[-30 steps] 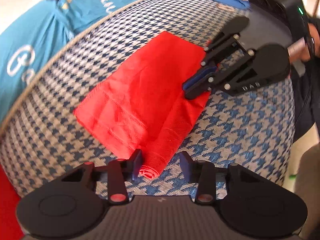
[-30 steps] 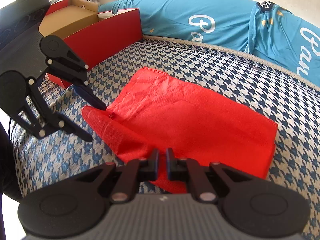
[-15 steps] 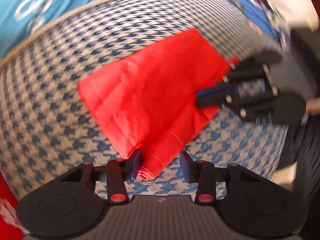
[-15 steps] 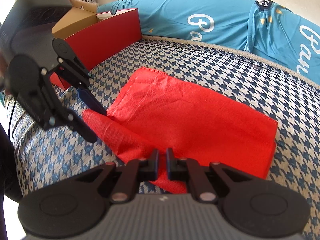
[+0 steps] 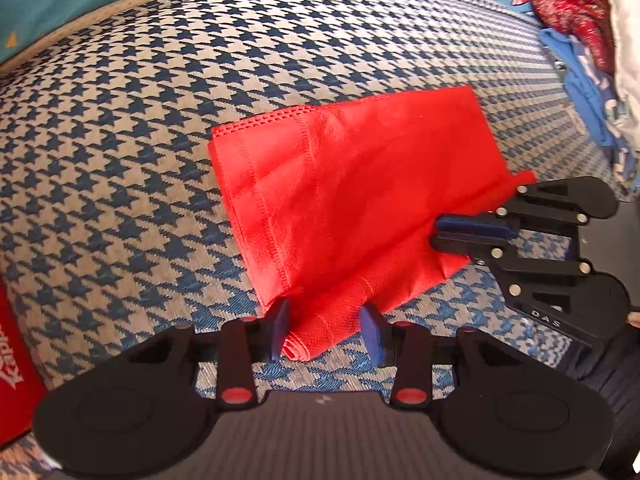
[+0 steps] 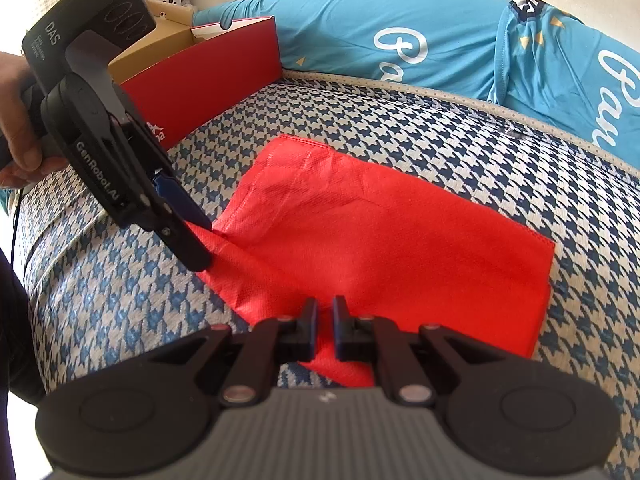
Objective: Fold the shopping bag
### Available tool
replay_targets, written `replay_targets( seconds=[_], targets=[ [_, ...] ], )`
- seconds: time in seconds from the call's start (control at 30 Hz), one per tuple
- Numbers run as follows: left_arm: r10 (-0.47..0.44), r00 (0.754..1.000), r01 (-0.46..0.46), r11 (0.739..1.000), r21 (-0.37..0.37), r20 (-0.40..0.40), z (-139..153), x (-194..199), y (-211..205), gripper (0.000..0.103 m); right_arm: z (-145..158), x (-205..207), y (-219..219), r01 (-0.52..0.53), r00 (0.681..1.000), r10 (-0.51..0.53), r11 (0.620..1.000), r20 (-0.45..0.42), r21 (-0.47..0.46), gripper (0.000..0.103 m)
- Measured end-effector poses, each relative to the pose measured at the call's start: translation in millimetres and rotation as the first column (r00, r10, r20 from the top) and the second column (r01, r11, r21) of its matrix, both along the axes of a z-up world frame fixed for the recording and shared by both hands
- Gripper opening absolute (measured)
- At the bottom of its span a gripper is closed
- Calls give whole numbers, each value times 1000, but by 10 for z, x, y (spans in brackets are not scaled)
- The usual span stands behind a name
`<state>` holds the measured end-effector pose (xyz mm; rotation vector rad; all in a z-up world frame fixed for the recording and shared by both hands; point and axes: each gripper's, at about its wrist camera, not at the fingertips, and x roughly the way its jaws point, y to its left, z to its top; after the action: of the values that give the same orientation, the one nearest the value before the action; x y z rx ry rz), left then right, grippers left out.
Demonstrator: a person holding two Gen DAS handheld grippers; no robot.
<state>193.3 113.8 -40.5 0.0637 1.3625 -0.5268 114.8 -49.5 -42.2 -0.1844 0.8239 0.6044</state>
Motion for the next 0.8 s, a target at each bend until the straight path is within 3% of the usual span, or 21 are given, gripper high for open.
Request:
replay_targets(
  seconds=[0.4, 0.63, 0.73, 0.8],
  targets=[
    [105, 994, -102, 989, 105, -18, -75, 64, -228, 42, 42, -71, 34, -15, 999, 17, 999, 40, -37, 9],
    [144, 989, -140, 983, 117, -28, -115, 82, -282, 43, 66, -135, 81, -51, 996, 54, 998, 77, -41, 11],
    [147, 989, -142, 982, 121, -34, -131, 98, -309, 45, 52, -156, 120, -73, 994, 77, 996, 84, -46, 11],
    [152, 987, -147, 983, 113, -44, -144, 114, -316, 52, 56, -145, 114, -68, 994, 71, 997, 82, -36, 11]
  ],
)
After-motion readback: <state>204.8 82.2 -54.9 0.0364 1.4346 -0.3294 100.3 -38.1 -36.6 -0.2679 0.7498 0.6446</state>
